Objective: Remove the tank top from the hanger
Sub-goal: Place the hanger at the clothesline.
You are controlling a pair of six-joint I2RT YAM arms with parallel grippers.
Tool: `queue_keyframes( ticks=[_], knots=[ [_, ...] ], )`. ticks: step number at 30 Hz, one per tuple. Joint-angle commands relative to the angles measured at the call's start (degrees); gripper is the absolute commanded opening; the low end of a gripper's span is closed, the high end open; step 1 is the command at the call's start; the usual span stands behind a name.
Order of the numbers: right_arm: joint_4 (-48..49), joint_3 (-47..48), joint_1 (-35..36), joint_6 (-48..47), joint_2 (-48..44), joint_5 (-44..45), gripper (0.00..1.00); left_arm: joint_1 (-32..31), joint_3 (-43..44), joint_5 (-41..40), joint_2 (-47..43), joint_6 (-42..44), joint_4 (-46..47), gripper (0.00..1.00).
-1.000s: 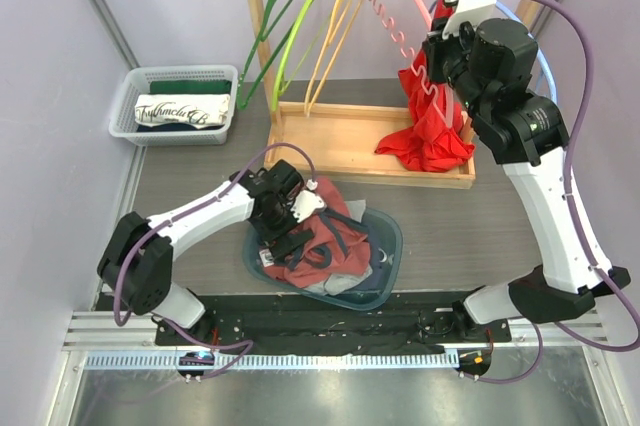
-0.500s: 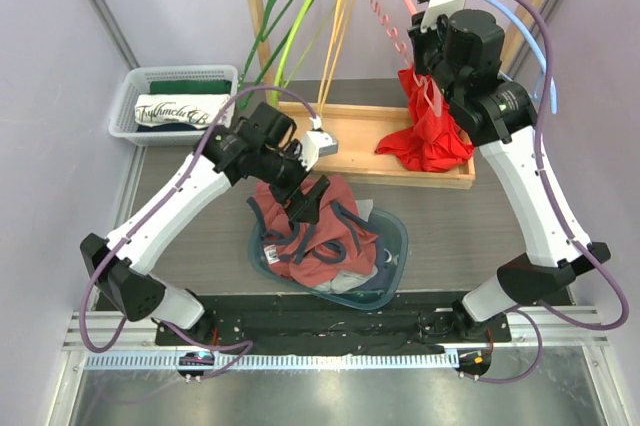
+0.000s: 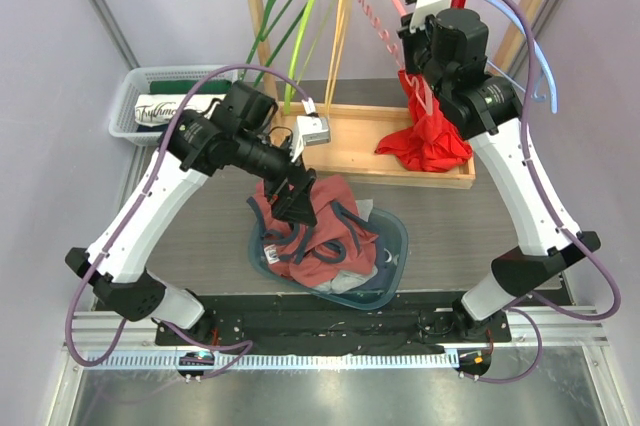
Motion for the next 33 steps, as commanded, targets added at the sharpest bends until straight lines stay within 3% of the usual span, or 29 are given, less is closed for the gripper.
queue_keyframes(
  ticks=[1, 2, 5, 8, 16, 20, 23, 25, 26, 27, 28, 30, 33],
  knots=[
    [0.07, 3.50, 0.09, 2.29, 1.32, -4.17, 0.25, 0.09, 5.78, 0.56, -0.95, 2.37, -3.65, 1.00],
    [-1.08, 4.46, 0.18, 2.82, 1.58, -4.88, 0.40, 0.09, 7.53, -0.75, -0.95, 2.20, -3.65, 1.00],
    [-4.43, 3.95, 0.18, 4.58, 0.54, -6.54, 0.65, 0.18, 9.12, -2.26, -1.13, 2.46, -3.73, 1.00],
    [-5.66, 1.59, 0.18, 5.11, -2.98, -9.09, 0.80, 0.18, 9.22, -3.58, -1.13, 2.90, -3.82, 1.00],
    [-12.15, 5.61, 0.18, 2.05, -9.13, -11.12, 0.86, 0.27, 9.04, -2.88, -1.21, 2.46, -3.73, 1.00],
    [-12.88, 7.19, 0.26, -1.47, -11.42, -7.71, 0.86, 0.35, 8.34, -2.88, -1.74, 2.02, -3.56, 1.00],
    [-5.61, 3.02, 0.09, -2.79, -15.70, 0.98, 0.86, 0.35, 7.55, -3.22, -2.09, 2.11, -3.38, 1.00],
    [12.90, -6.46, -0.08, -5.51, -20.80, 7.82, 0.85, 0.35, 7.28, -3.32, -2.44, 1.93, -3.12, 1.00],
    [20.19, -17.65, -0.09, -7.61, -24.05, 7.69, 0.85, 0.35, 7.19, -3.32, -2.44, 1.93, -3.12, 1.00],
    [33.23, -22.63, -0.17, -12.68, -28.52, 7.34, 0.86, 0.44, 7.11, -3.32, -2.53, 1.76, -2.94, 1.00],
    [37.36, -25.99, -0.70, -14.73, -29.52, 6.90, 0.89, 0.44, 7.02, -3.32, -2.62, 1.76, -2.77, 1.00],
    [36.28, -24.11, -1.49, -16.51, -26.39, 8.64, 0.95, 0.53, 6.84, -3.84, -2.80, 1.41, -2.50, 1.00],
    [25.32, -11.64, -4.65, -15.29, -19.02, 8.22, 0.99, 0.62, 6.58, -4.19, -3.06, 1.41, -2.42, 1.00]
  ],
)
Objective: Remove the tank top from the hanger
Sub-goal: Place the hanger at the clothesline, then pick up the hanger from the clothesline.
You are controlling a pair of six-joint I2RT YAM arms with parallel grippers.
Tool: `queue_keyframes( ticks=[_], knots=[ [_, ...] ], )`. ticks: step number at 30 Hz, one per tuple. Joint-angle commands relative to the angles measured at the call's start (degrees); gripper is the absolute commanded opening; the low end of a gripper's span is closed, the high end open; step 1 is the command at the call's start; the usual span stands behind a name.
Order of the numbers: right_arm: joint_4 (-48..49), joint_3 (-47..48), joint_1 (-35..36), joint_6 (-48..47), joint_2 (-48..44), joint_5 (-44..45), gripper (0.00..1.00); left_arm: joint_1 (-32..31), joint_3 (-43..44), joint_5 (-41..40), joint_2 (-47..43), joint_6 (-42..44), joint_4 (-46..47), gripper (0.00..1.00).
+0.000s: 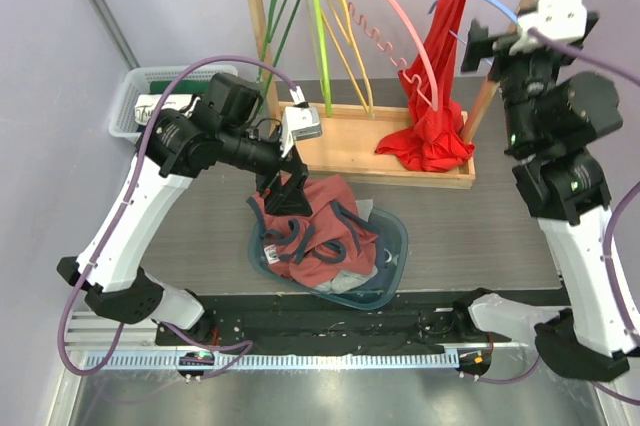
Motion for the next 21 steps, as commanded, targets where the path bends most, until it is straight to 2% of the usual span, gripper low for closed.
queue_keyframes(
  ticks=[1, 3, 4, 5, 10, 14, 19, 21],
  knots=[
    [1.48, 15.99, -4.93, -2.52, 9.93, 2.16, 1.00, 0.40, -0.31, -0.46, -2.25, -0.63, -1.43, 1.00],
    [-8.32, 24.10, -7.40, 2.38, 14.14, -1.52, 1.00, 0.40, -0.66, -0.98, -2.43, -0.89, -1.17, 1.00],
    [-12.13, 33.36, -8.81, 3.80, 19.04, -3.10, 1.00, 0.40, -0.75, -1.07, -2.51, -0.80, -0.99, 0.99],
    [-15.91, 37.98, -10.21, 5.38, 21.52, -3.90, 1.00, 0.40, -0.83, -1.25, -2.60, -0.80, -0.99, 1.00],
    [-21.65, 43.20, -13.12, 14.34, 24.53, -7.77, 1.00, 0.49, -2.15, -2.91, -3.39, -0.54, -0.99, 1.00],
    [-22.54, 37.78, -15.85, 19.01, 21.13, -11.12, 1.00, 0.40, -3.82, -3.97, -4.01, 0.08, -1.08, 1.00],
    [-12.70, 20.56, -18.83, 18.14, 11.97, -9.09, 1.00, 0.40, -4.61, -4.85, -4.27, -0.10, -1.08, 1.00],
    [-11.99, 19.57, -21.99, 19.37, 11.79, -11.45, 1.00, 0.49, -4.61, -4.94, -4.01, -0.10, -0.99, 1.00]
  ],
)
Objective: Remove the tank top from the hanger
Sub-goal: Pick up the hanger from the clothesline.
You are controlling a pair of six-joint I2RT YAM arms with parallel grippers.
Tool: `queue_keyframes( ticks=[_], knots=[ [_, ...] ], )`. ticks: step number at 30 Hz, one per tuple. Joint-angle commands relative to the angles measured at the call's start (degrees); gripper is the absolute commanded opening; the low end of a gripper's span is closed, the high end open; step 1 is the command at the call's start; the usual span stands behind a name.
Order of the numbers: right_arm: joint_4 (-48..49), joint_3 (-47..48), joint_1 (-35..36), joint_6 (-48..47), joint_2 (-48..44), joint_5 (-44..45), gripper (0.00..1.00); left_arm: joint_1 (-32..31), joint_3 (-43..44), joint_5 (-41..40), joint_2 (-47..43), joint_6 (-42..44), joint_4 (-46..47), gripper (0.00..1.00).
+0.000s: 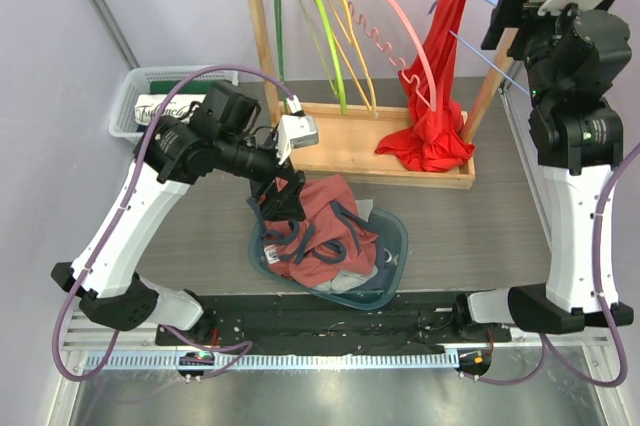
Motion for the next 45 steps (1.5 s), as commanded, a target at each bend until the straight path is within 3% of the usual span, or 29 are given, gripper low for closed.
queue_keyframes(
  ticks=[1, 4, 9, 17, 20, 28, 38, 45],
  knots=[
    [6.98, -3.01, -8.93, 3.96, -3.55, -5.18, 1.00, 0.23, 0.04, -0.66, -1.21, -0.21, -0.75, 1.00],
    [7.07, -3.19, -15.02, 7.22, -3.46, -12.49, 1.00, 0.40, -0.05, -0.92, -1.30, -0.30, -0.66, 1.00],
    [7.16, -1.43, -18.29, 9.68, -1.63, -21.54, 1.00, 0.84, -0.57, -1.36, -1.74, -0.30, -0.58, 1.00],
    [6.72, 1.12, -25.06, 23.56, 4.53, -39.38, 0.97, 0.84, -1.54, -2.06, -2.35, 0.14, -0.40, 1.00],
    [6.72, 0.86, -25.33, 24.80, 5.15, -41.33, 0.90, 0.93, -1.80, -2.24, -2.79, 0.06, -0.31, 1.00],
    [6.63, -0.99, -25.33, 25.06, 3.92, -44.05, 0.88, 1.02, -2.68, -2.24, -3.06, 0.14, -0.22, 1.00],
    [3.38, -1.78, -25.33, 25.51, 4.80, -47.30, 0.74, 1.19, -2.33, -2.24, -2.88, 0.06, -0.22, 1.00],
    [-0.84, -0.81, -25.07, 22.87, 5.32, -45.81, 0.71, 1.54, -1.72, -1.71, -2.71, -0.38, -0.05, 1.00]
  ],
)
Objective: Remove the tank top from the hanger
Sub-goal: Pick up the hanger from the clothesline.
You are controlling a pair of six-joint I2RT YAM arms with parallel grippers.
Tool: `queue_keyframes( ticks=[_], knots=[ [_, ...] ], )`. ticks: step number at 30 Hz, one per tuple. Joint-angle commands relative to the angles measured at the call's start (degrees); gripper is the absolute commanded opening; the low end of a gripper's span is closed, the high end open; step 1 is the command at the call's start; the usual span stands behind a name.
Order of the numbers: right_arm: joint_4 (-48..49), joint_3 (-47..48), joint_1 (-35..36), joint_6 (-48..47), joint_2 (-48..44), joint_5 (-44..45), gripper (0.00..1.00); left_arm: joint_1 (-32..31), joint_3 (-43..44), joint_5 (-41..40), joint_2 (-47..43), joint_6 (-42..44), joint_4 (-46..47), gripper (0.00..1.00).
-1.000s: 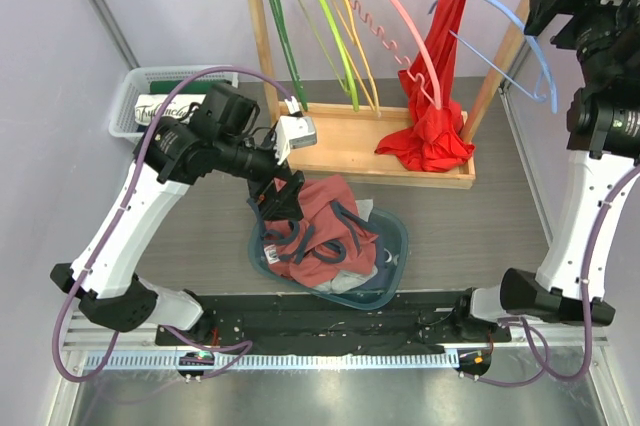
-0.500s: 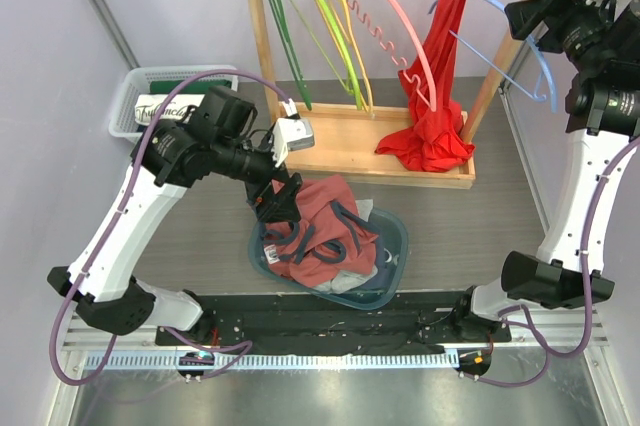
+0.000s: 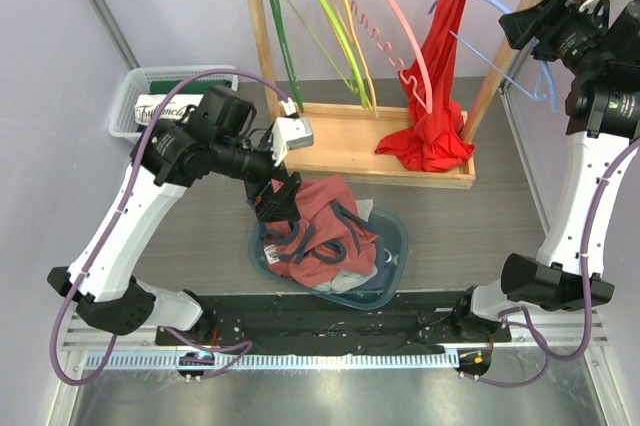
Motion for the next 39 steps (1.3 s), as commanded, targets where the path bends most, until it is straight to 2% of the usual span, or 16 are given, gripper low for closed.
queue_keyframes(
  ticks=[1, 9, 18, 19, 24, 26, 27, 28, 30, 31, 33, 39],
  knots=[
    [-2.19, 1.33, 0.33, -1.65, -0.25, -0.13, 0.71, 0.56, 0.93, 0.82, -0.91, -0.43, 0.06, 1.00],
    [-6.85, 3.44, 3.23, -5.17, 1.33, 1.36, 0.65, 0.91, 1.46, 1.09, -0.65, -0.95, 0.32, 1.00],
    [-11.34, 4.76, 6.92, -8.33, 2.91, 7.50, 0.43, 1.09, 2.60, 1.62, -0.21, -1.31, 0.32, 1.00],
    [-11.95, 4.84, 7.36, -8.86, 3.18, 8.12, 0.37, 1.09, 2.60, 1.79, -0.04, -1.39, 0.41, 1.00],
    [-10.91, 2.13, 10.52, -11.23, 2.48, 10.68, 0.27, 1.26, 2.95, 2.23, 0.14, -1.57, 0.50, 1.00],
    [-7.14, -0.59, 11.14, -13.07, 0.21, 10.24, 0.27, 1.35, 2.86, 2.32, 0.14, -1.48, 0.59, 1.00],
    [-4.95, -5.13, 11.49, -13.78, -1.03, 10.24, 0.27, 1.44, 2.86, 2.32, 0.14, -1.57, 0.50, 1.00],
    [0.38, -7.87, 11.76, -14.40, -2.35, 10.24, 0.26, 1.44, 2.86, 2.32, 0.14, -1.40, 0.50, 1.00],
    [6.56, -16.10, 11.85, -15.54, -6.38, 10.33, 0.22, 1.44, 2.69, 2.32, 0.05, -1.48, 0.50, 1.00],
    [13.03, -18.77, 11.85, -15.72, -7.88, 11.20, 0.17, 1.44, 2.69, 2.32, -0.03, -1.48, 0.50, 1.00],
    [18.17, -25.09, 11.85, -16.59, -10.78, 11.73, 0.12, 1.44, 2.60, 2.32, -0.03, -1.48, 0.50, 1.00],
    [32.85, -33.98, 12.02, -18.97, -13.96, 11.56, 0.01, 1.53, 2.95, 2.49, -0.03, -1.48, 0.50, 1.00]
  ],
)
